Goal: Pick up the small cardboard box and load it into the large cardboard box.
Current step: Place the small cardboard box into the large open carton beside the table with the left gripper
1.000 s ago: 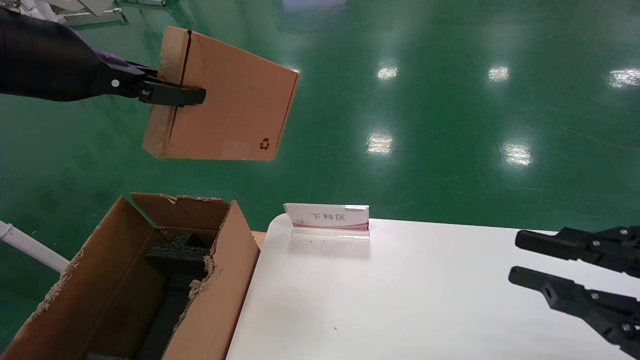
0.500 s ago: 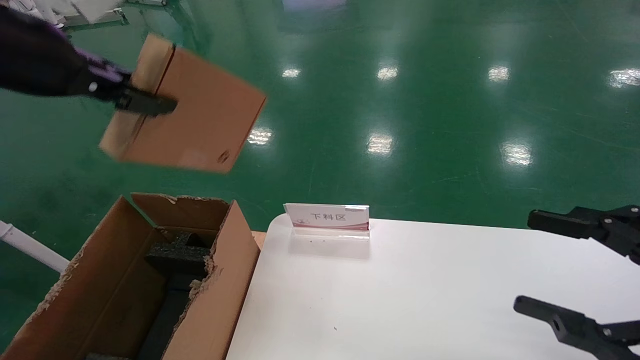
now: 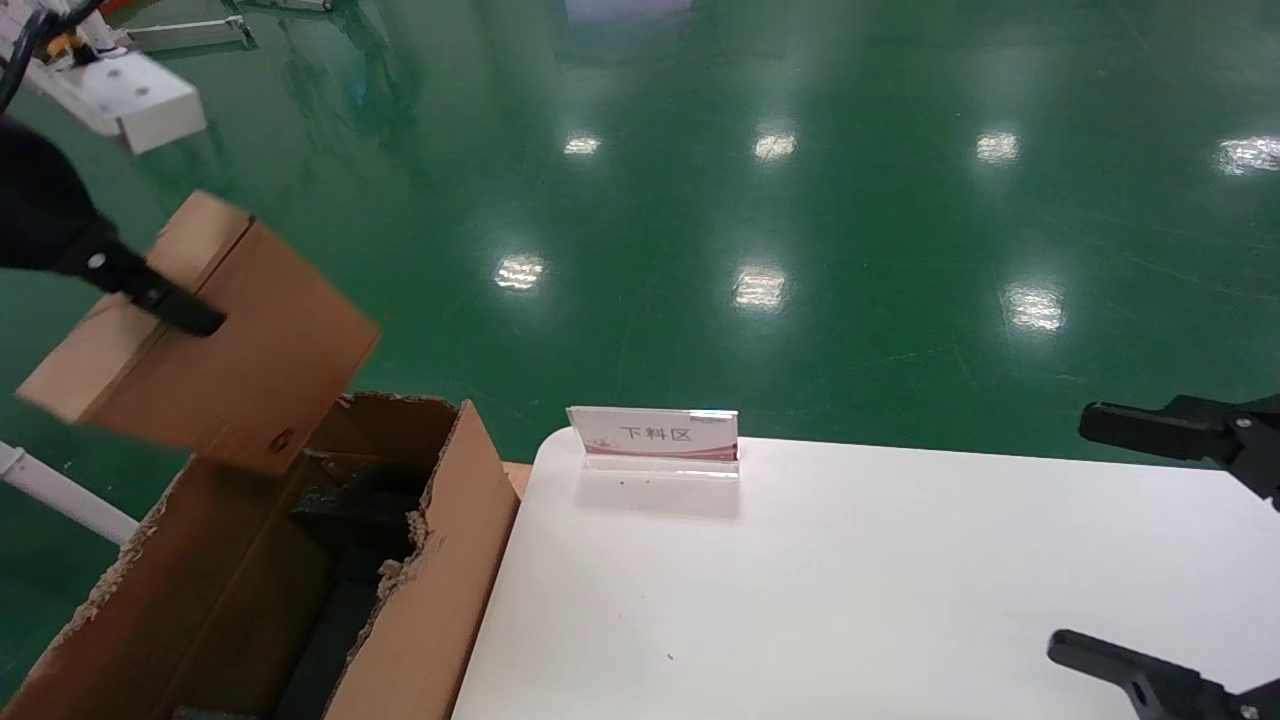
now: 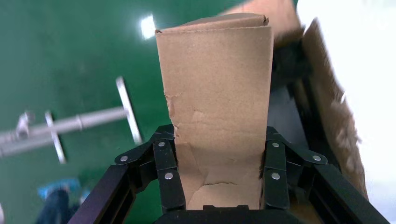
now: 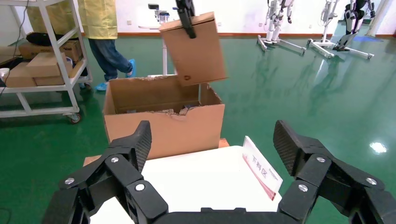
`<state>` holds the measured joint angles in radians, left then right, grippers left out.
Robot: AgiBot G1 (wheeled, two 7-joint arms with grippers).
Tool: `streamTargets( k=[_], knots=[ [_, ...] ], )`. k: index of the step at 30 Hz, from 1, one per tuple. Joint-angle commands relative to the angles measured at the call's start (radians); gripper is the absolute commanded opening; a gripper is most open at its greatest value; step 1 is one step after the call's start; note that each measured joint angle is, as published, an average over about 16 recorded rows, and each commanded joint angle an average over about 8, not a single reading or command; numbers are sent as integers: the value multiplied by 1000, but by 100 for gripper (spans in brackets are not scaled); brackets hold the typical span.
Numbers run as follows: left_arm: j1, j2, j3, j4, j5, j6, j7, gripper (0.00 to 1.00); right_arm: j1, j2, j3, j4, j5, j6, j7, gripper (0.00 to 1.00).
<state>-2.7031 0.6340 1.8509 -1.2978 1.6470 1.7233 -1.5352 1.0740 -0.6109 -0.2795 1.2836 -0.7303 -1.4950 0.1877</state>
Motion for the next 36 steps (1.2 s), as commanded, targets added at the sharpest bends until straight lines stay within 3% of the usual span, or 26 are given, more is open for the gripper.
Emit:
streamTargets(
  k=[1, 8, 16, 22, 36],
  knots=[
    [-24, 23, 68, 29, -19, 6, -17, 0, 0, 0, 0, 0, 0, 0, 0, 100],
    [-53, 102, 313, 145, -142, 13, -50, 0, 0, 0, 0, 0, 0, 0, 0, 100],
    [-48, 153, 480, 263, -268, 15, -47, 0, 0, 0, 0, 0, 0, 0, 0, 100],
    [-48, 159, 528, 335, -343, 5, -26, 0, 0, 0, 0, 0, 0, 0, 0, 100],
    [18, 102, 542, 405, -409, -58, 39, 0, 0, 0, 0, 0, 0, 0, 0, 100]
  ],
)
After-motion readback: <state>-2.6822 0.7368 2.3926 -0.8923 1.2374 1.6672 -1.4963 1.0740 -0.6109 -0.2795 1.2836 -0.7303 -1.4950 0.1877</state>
